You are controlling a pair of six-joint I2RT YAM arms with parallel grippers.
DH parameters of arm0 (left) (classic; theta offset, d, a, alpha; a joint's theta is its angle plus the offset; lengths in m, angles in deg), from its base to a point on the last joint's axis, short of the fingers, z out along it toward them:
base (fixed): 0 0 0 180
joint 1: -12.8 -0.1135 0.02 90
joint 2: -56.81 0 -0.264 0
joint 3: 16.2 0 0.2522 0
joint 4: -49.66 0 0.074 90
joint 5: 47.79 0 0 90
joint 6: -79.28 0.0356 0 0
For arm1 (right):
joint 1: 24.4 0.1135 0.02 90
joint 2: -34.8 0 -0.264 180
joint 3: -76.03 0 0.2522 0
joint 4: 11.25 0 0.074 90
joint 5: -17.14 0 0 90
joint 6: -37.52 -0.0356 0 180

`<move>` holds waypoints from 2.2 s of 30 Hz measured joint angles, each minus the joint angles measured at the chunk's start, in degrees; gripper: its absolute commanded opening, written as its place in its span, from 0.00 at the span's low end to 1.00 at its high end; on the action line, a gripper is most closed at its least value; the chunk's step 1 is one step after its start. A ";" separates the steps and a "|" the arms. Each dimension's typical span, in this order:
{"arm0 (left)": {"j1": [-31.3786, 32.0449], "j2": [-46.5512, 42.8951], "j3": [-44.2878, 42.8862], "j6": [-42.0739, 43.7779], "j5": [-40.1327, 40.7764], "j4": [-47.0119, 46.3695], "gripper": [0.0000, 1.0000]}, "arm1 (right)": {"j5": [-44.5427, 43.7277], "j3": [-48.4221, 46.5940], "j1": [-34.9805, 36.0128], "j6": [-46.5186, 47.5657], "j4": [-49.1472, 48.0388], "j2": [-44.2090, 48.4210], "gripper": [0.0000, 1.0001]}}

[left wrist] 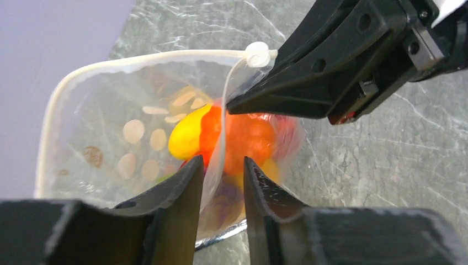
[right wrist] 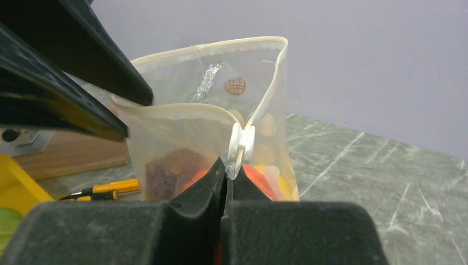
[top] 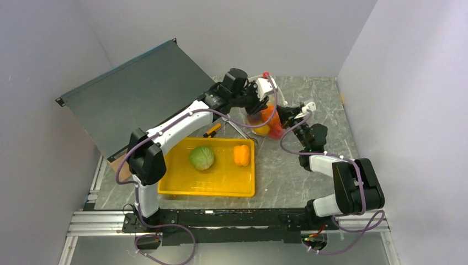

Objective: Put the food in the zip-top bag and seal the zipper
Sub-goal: Zip the zipper food storage bag at the center of the board.

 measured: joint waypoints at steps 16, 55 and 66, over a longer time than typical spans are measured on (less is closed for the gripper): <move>-1.68 -4.04 -9.60 7.30 -8.35 4.68 0.75 | 32.26 -18.62 -5.18 -0.72 27.47 0.61 0.00; -2.47 7.34 -19.39 17.49 -20.96 17.49 0.07 | 40.70 -19.17 -6.34 0.63 33.53 0.76 0.00; -2.71 7.34 -16.85 16.48 -18.47 13.00 0.00 | 35.67 -12.66 -7.28 -9.79 17.18 0.39 0.00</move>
